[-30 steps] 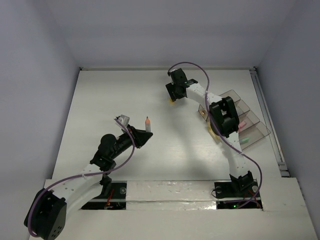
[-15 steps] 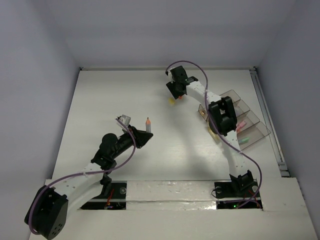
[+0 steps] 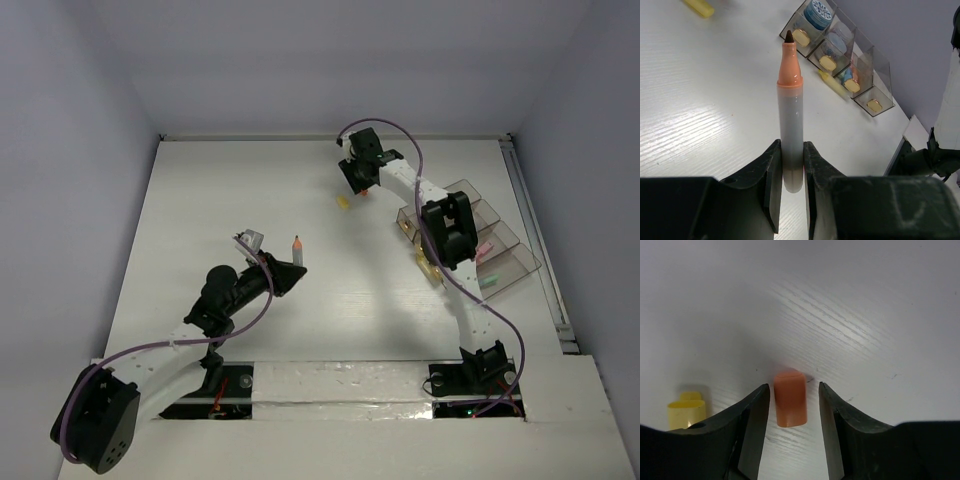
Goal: Sort the stationery into containers
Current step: Pick up the pen cap from the center of the board.
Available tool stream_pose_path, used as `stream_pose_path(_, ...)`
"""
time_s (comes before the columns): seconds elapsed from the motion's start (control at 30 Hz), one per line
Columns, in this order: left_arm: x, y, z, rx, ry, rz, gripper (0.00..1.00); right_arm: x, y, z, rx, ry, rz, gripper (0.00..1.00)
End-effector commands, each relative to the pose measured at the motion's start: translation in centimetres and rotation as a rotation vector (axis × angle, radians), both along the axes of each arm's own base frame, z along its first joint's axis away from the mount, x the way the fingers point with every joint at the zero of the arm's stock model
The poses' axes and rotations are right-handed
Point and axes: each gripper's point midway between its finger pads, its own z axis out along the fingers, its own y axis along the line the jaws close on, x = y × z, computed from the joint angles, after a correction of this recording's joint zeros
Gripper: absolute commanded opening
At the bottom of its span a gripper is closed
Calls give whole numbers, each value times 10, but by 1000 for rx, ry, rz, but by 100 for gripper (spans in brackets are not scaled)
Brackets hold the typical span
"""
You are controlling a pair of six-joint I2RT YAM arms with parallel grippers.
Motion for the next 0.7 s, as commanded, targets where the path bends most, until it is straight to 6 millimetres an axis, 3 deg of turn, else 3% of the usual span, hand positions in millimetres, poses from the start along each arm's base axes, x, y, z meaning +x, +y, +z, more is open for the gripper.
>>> stream_pose_path(0.0,3,-4,23,-32,-86,-12,0,6,7,-4,53,-1,-6,48)
stream_pose_path(0.27,4,-4,21,-26,-82,-12,0,6,5,-12,68,19,-18,45)
stream_pose_path(0.47,6,-3,20,-20,-81,-3,0,7,7,-5,93,10,-26,18)
stream_pose_path(0.5,6,-3,20,-19,-81,-3,0,9,7,9,102,-18,-34,11)
stream_pose_path(0.6,6,-5,19,-23,-76,-12,0,13,9,35,165,-94,-63,5)
stream_pose_path(0.67,6,-9,18,-28,-74,-28,0,13,10,78,250,-204,-92,5)
